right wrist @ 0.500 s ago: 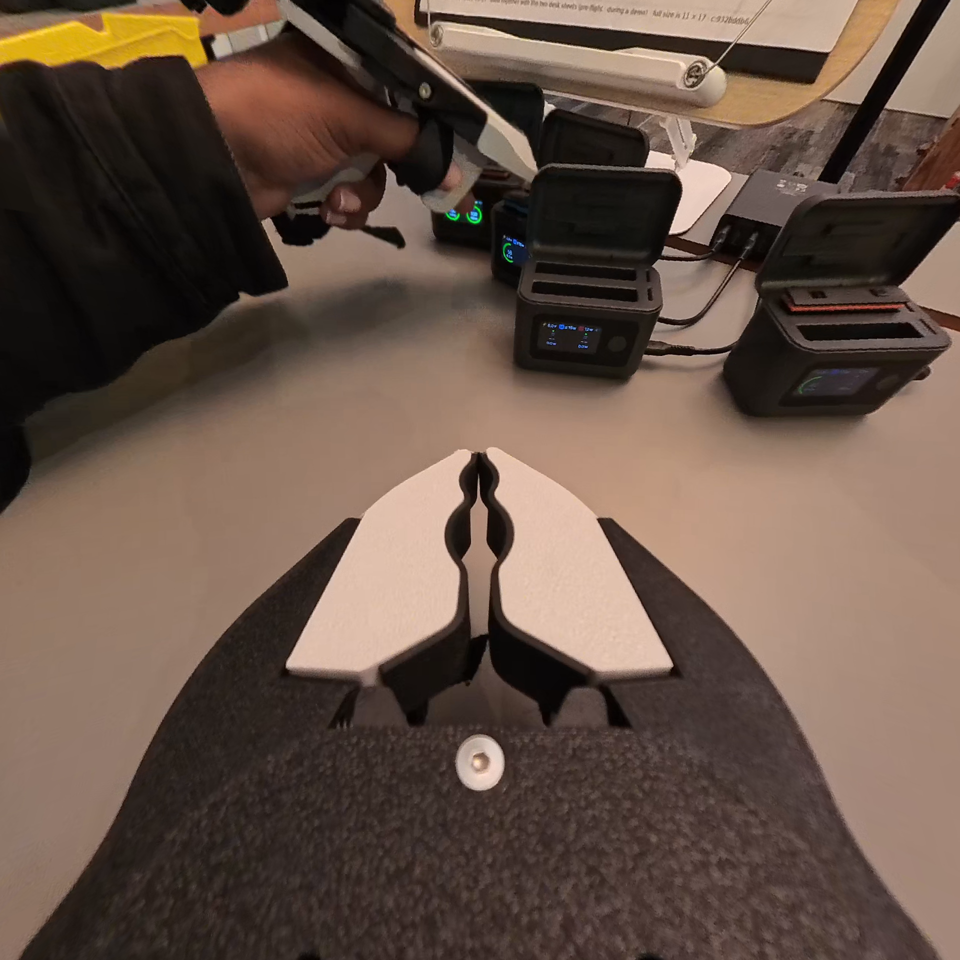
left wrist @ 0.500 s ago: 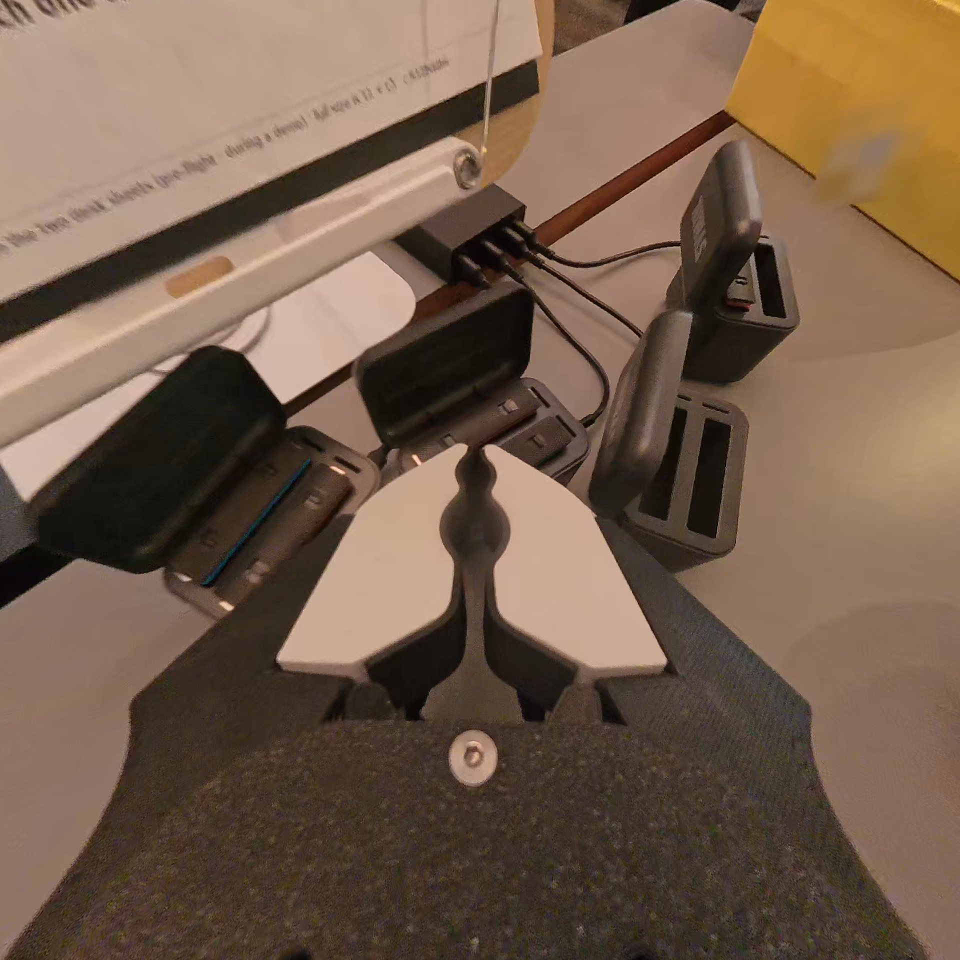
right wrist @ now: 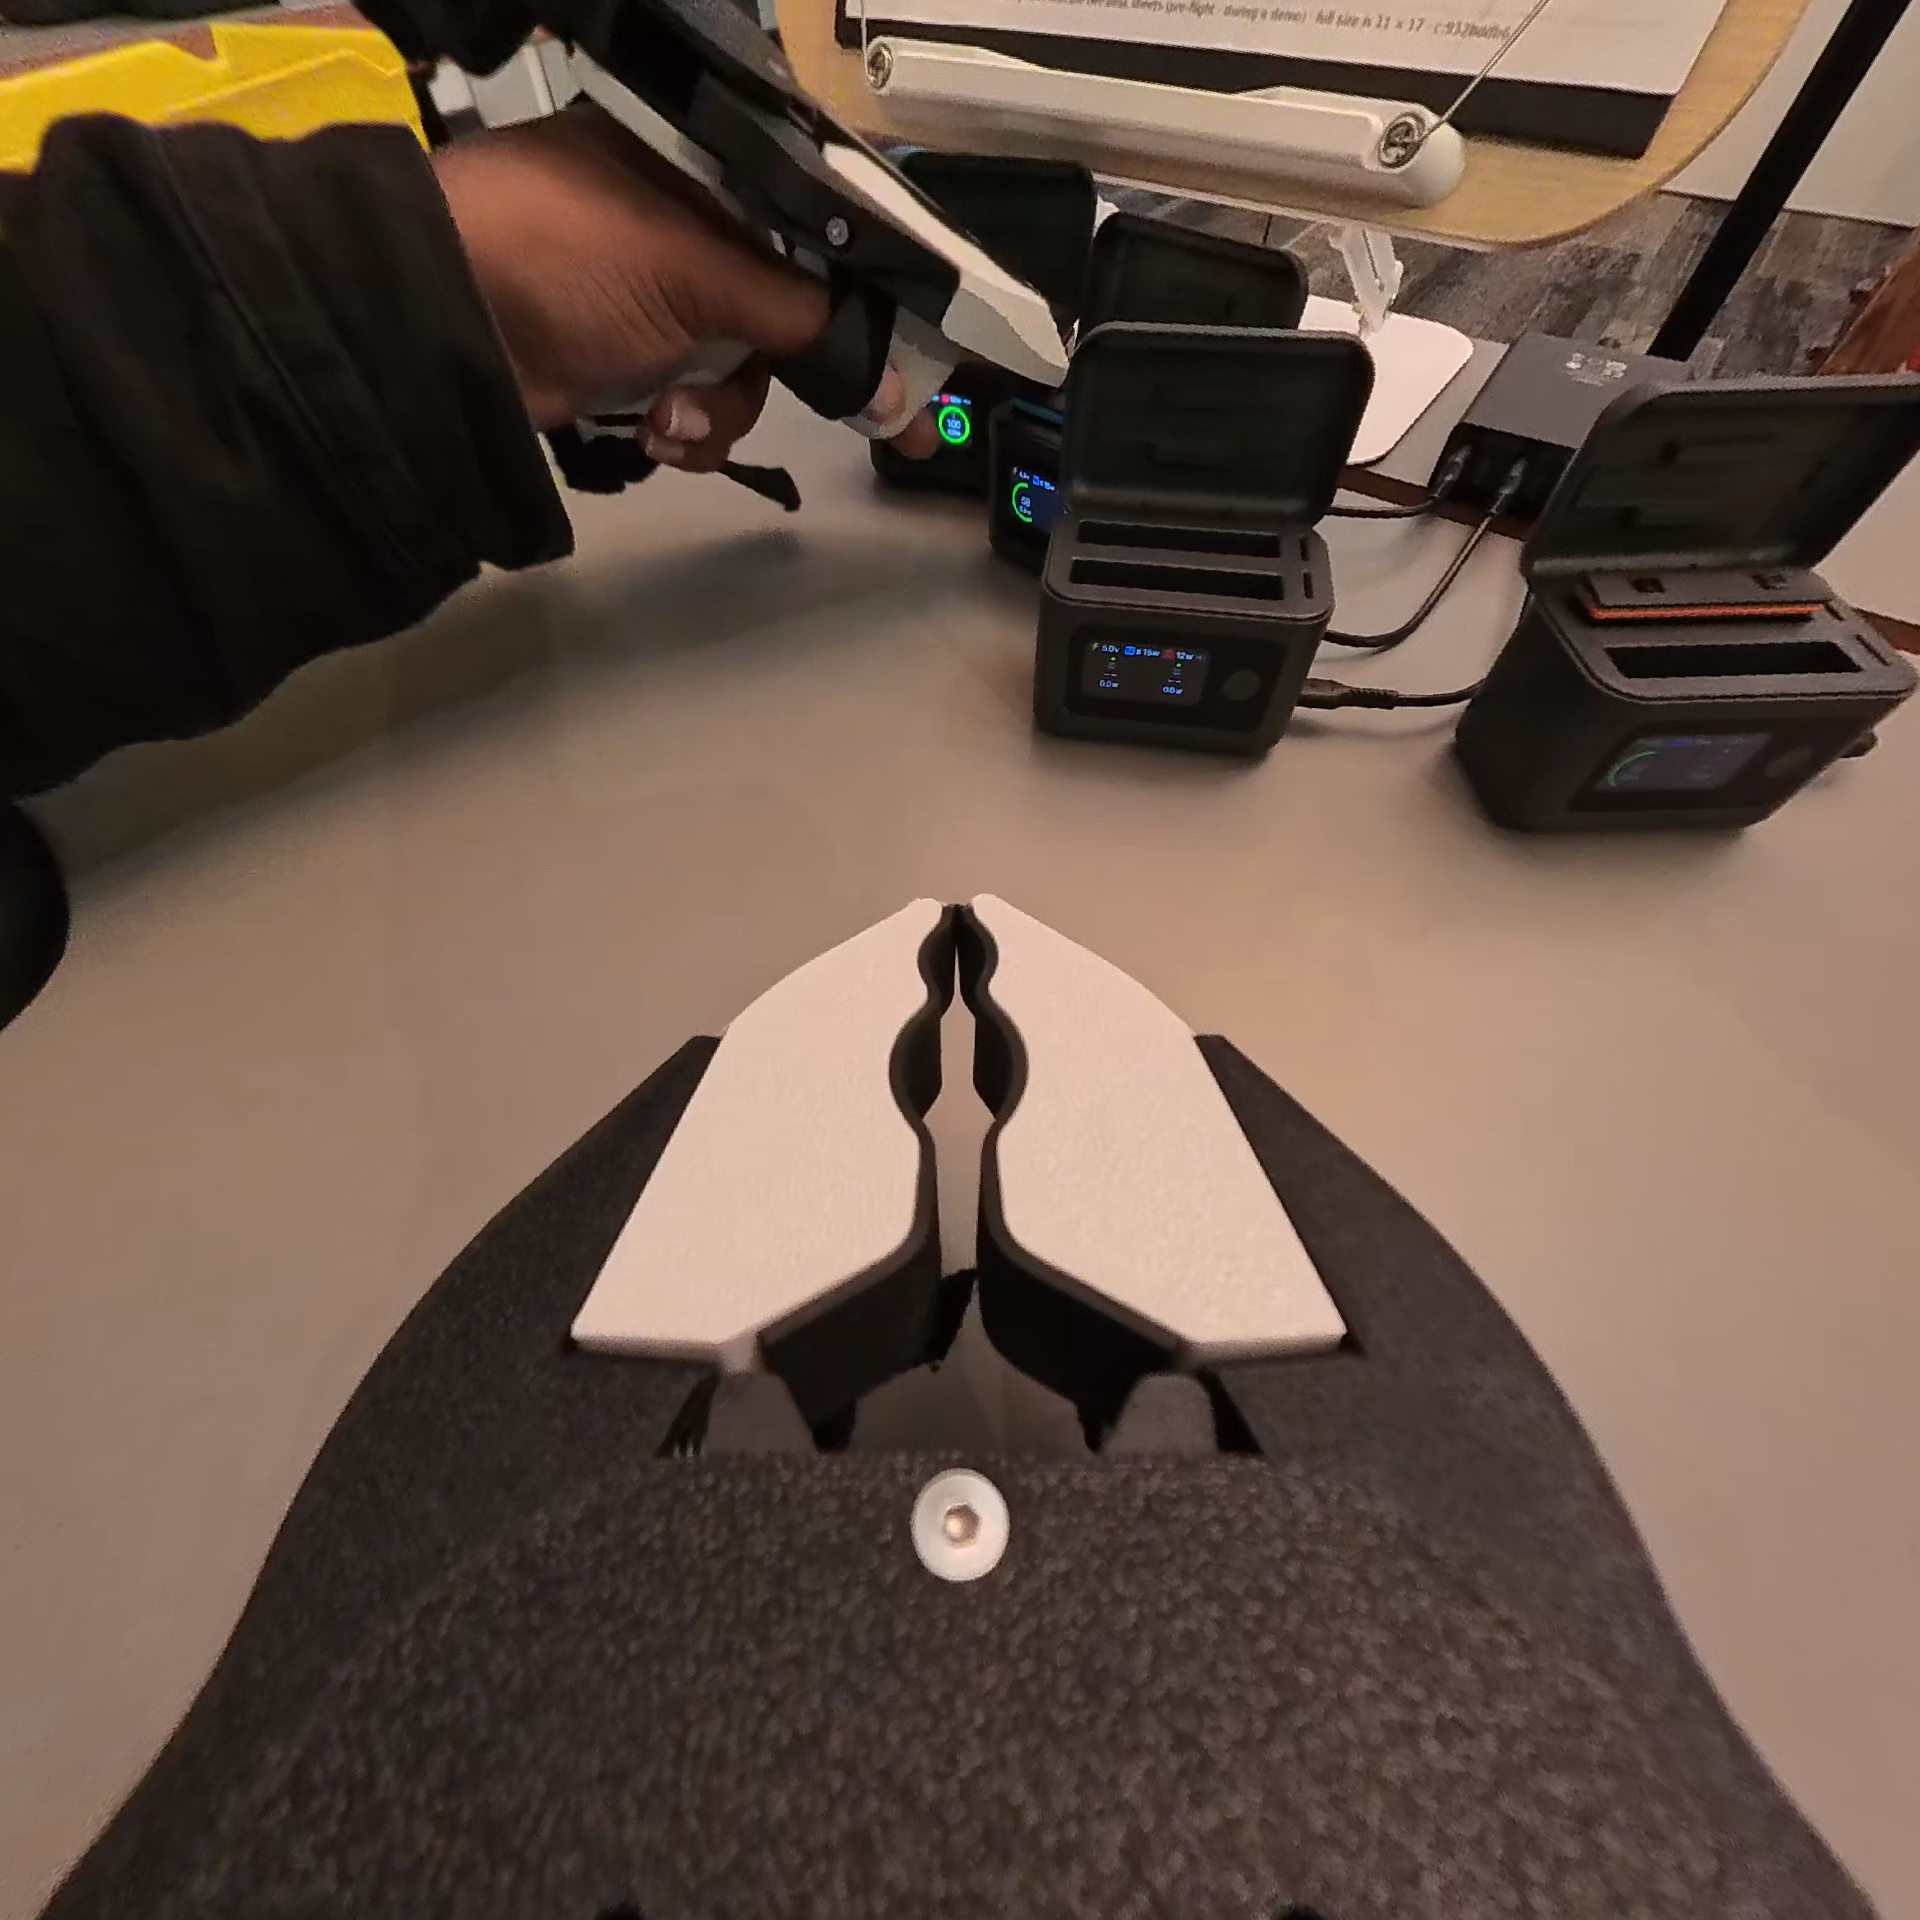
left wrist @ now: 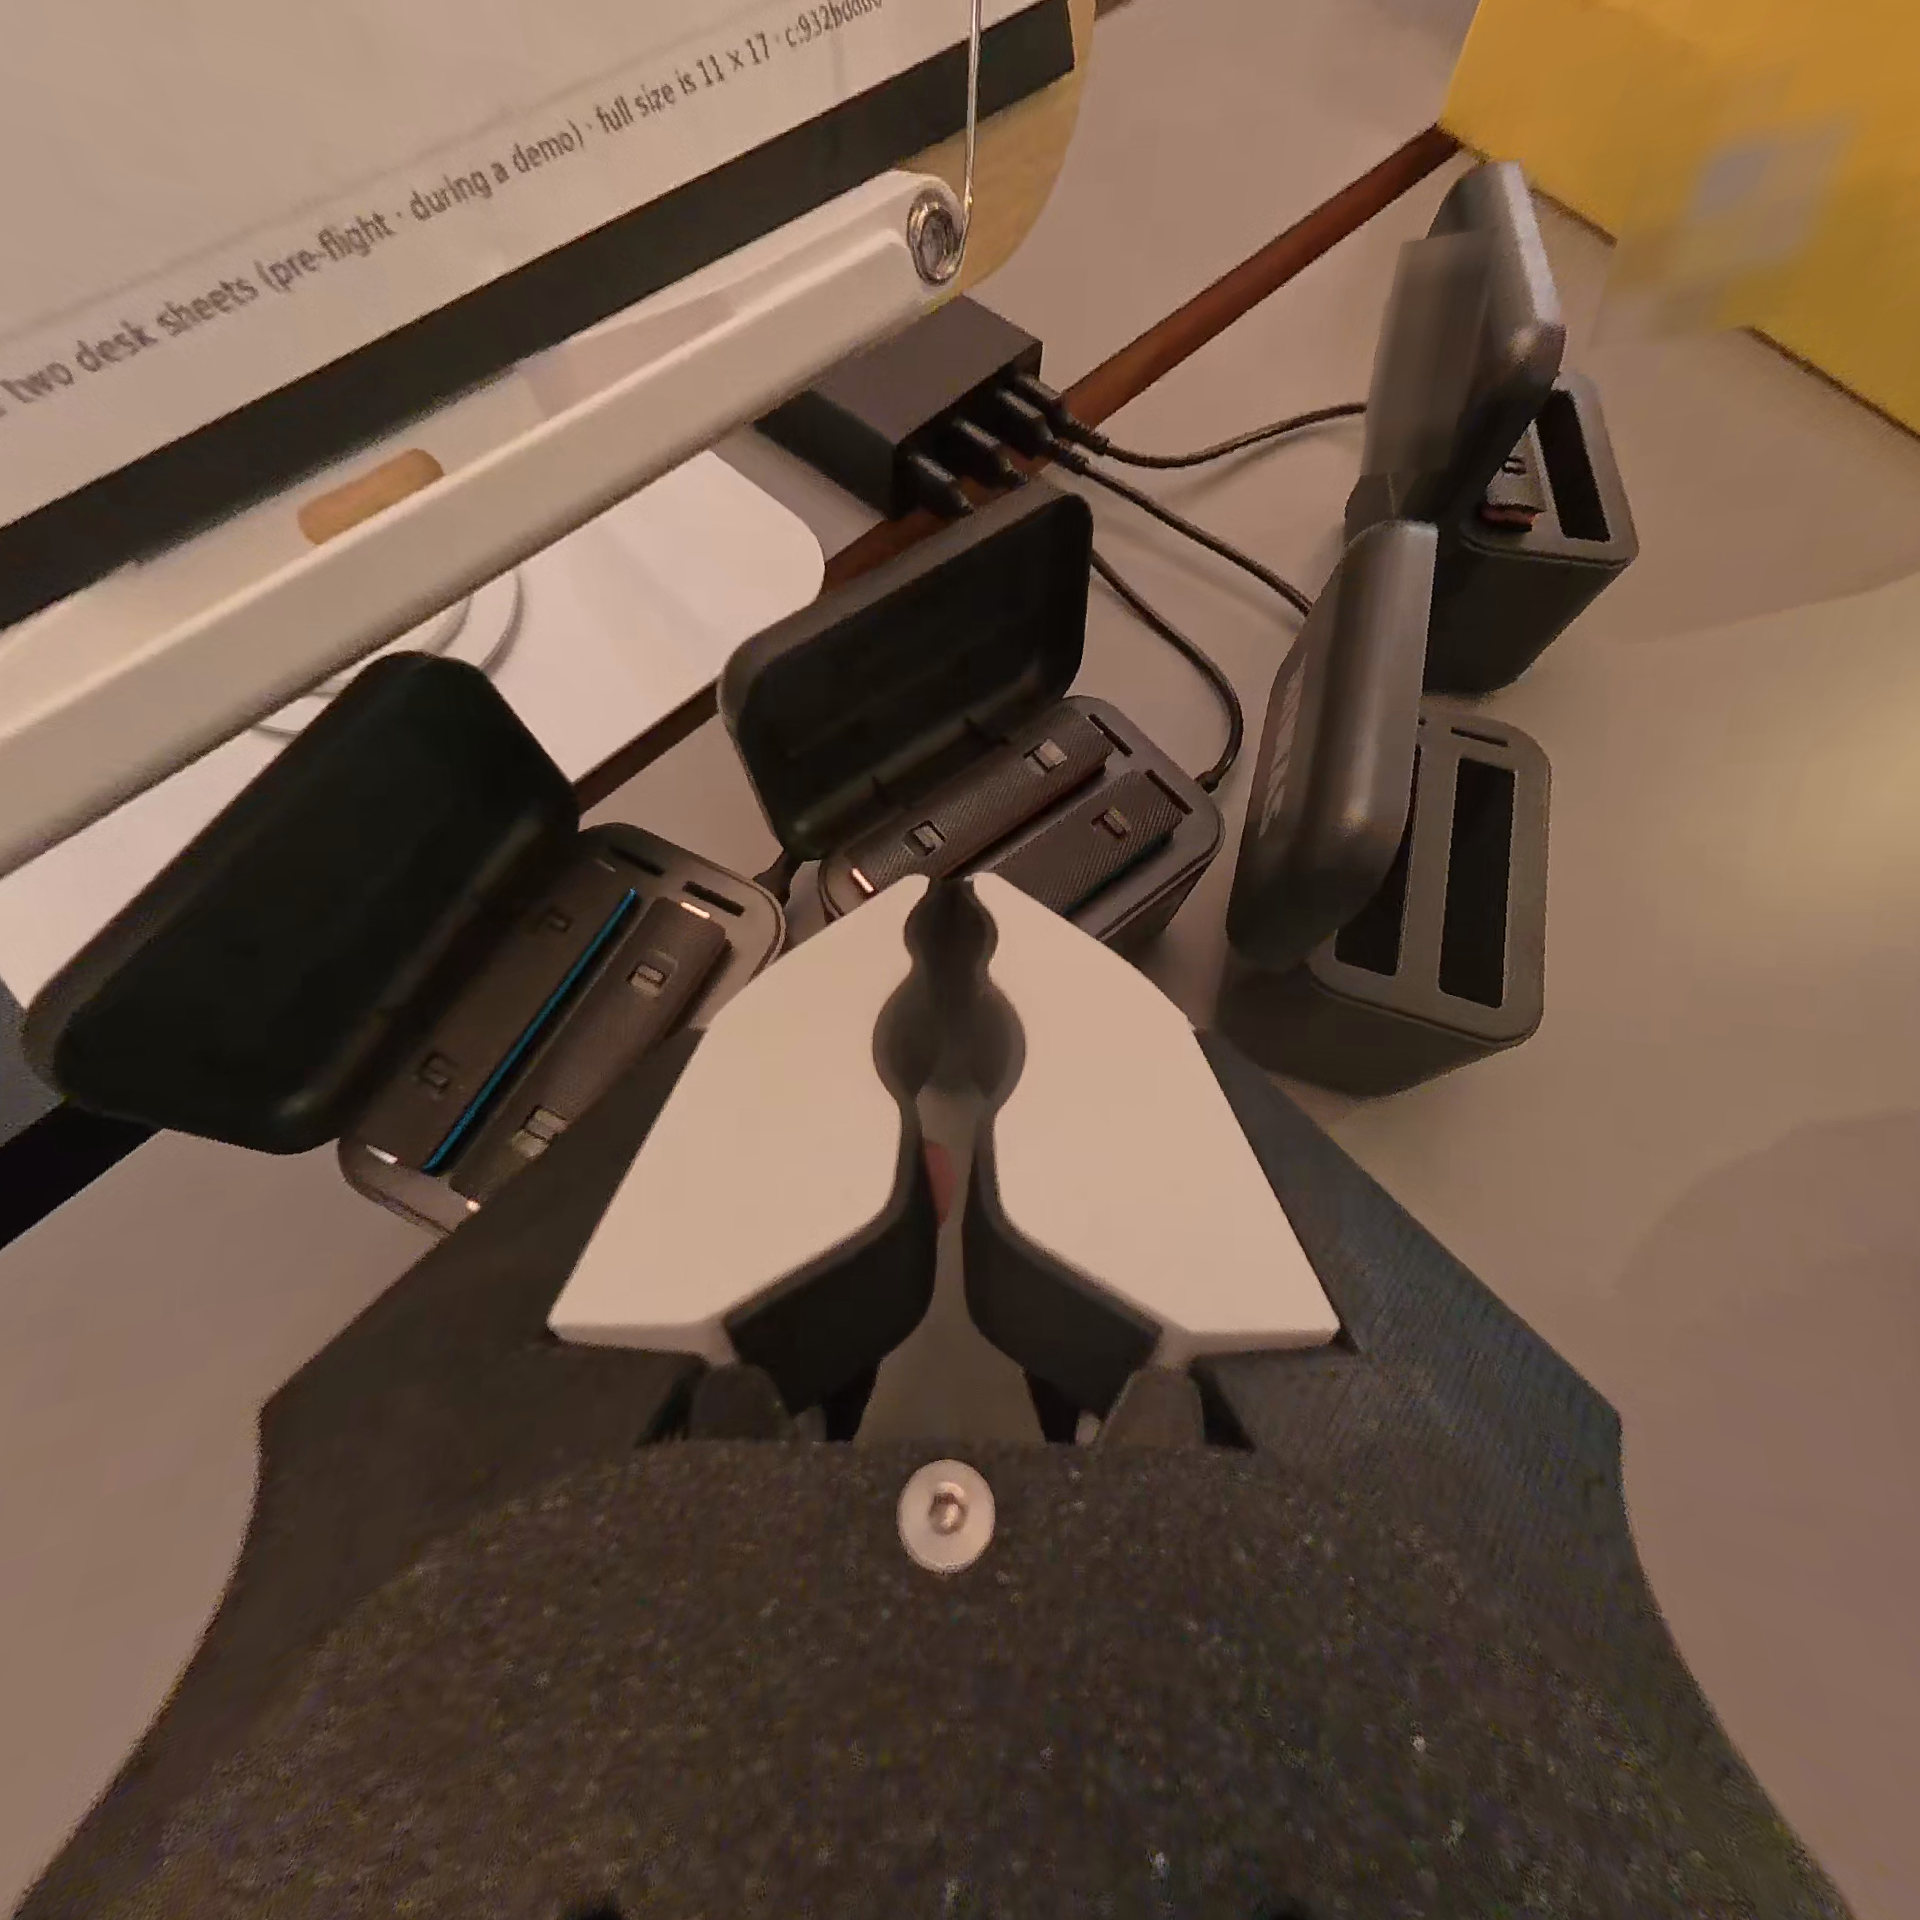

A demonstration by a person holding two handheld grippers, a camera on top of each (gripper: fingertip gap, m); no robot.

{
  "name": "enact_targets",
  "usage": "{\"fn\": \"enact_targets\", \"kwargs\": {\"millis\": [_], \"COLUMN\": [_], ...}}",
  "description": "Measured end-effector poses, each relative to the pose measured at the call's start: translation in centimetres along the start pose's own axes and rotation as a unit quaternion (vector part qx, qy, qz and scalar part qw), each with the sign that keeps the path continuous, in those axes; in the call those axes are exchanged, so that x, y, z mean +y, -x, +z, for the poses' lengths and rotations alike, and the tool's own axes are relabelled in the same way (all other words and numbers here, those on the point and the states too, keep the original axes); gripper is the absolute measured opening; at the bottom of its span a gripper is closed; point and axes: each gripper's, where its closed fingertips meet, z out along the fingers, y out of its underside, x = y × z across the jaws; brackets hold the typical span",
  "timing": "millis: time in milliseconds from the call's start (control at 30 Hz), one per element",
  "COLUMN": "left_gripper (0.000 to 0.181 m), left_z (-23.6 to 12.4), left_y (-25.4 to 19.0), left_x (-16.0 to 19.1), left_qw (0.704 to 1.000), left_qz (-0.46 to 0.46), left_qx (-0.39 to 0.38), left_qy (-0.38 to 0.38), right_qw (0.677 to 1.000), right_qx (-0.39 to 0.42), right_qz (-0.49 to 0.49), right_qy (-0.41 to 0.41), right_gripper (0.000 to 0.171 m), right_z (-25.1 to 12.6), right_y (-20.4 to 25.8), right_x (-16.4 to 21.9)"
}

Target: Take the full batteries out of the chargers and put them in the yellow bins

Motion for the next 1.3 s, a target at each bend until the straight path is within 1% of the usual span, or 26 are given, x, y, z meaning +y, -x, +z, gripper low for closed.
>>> {"fn": "enact_targets", "kwargs": {"millis": [100,267,367,400,500,567,633,700,767,900,967,1300], "left_gripper": [0.002,0.000,0.000,0.000,0.000,0.000,0.000,0.000,0.000,0.000,0.000,0.000], "left_z": [0.0,-0.2,-0.8,-1.0,-1.1,-1.1,-1.3,-1.2,-0.9,-0.6,-0.4,2.0], "left_y": [0.0,-0.1,-0.1,0.1,0.7,0.1,-0.9,-2.2,-3.3,-4.6,-5.1,-7.1], "left_x": [0.0,-0.2,-0.7,-0.6,-0.2,-0.2,-0.5,-0.4,0.2,0.9,0.9,0.5], "left_qw": [1.000,0.999,0.998,0.999,0.999,0.998,0.996,0.994,0.993,0.991,0.992,0.992], "left_qz": [-0.010,0.020,-0.008,-0.013,0.010,0.030,0.069,0.104,0.119,0.129,0.126,0.127], "left_qx": [0.001,-0.018,-0.005,-0.008,-0.027,-0.021,-0.020,-0.014,-0.002,0.017,0.027,0.017], "left_qy": [-0.022,-0.017,-0.055,-0.052,-0.046,-0.051,-0.049,-0.034,-0.010,0.016,0.016,0.013], "right_qw": [1.000,1.000,1.000,1.000,1.000,1.000,1.000,1.000,1.000,1.000,1.000,1.000], "right_qx": [0.001,0.004,0.002,0.001,0.000,0.000,-0.001,-0.002,-0.004,-0.005,-0.007,-0.012], "right_qz": [-0.001,-0.002,0.002,0.001,-0.003,-0.001,0.001,0.002,0.001,0.003,0.003,0.002], "right_qy": [0.000,0.000,-0.002,0.000,0.000,0.000,0.000,-0.001,-0.001,-0.002,-0.002,0.000], "right_gripper": [0.000,0.000,0.000,0.000,0.000,0.000,0.000,0.000,0.000,0.000,0.000,0.000], "right_z": [0.0,0.0,0.0,0.0,0.0,0.0,0.0,0.0,0.0,-0.1,-0.1,-0.1], "right_y": [0.0,-0.2,-0.1,-0.1,0.0,0.0,-0.1,0.0,0.1,0.1,0.2,0.5], "right_x": [0.0,0.0,0.0,0.0,0.0,0.0,0.0,0.0,-0.1,-0.1,-0.1,-0.1]}}
